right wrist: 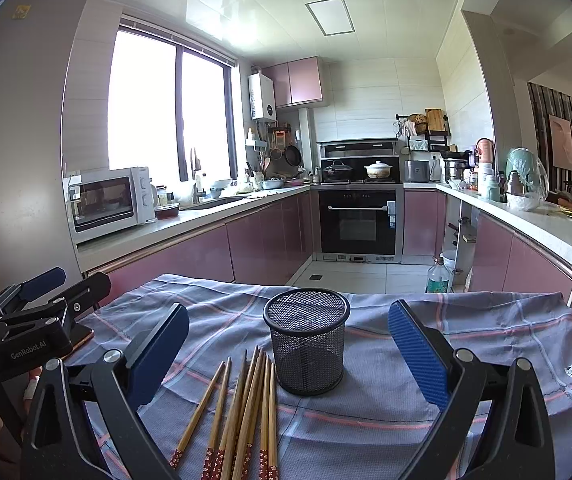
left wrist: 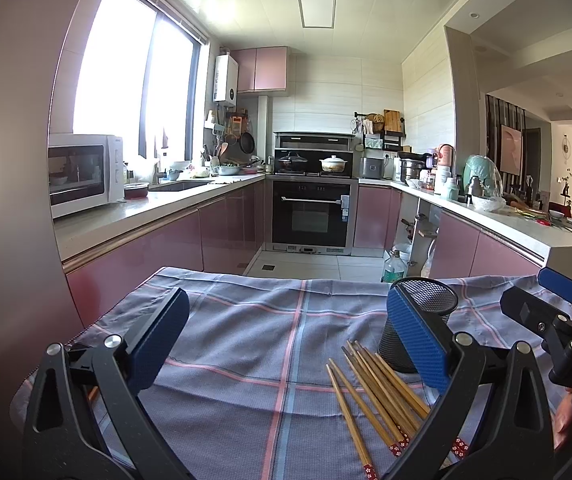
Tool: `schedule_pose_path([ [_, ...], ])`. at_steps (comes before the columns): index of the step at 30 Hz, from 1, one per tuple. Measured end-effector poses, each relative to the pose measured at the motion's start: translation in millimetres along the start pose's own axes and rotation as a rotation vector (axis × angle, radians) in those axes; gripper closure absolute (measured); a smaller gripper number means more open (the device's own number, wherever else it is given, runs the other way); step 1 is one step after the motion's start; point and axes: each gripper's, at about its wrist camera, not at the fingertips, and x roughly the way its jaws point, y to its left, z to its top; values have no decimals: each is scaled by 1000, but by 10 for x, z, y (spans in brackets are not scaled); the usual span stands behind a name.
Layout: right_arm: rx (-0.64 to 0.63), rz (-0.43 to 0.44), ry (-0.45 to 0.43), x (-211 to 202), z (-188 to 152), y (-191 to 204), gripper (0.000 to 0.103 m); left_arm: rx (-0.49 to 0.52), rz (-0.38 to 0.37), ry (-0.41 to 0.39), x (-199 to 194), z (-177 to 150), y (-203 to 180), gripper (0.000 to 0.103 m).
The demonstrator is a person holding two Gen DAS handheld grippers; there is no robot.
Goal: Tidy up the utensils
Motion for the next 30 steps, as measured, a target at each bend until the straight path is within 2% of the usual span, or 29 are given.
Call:
schedule_pose_path([
  [30, 8, 9, 8, 42, -9, -30, 7, 0, -1, 4, 12, -10, -4, 6],
])
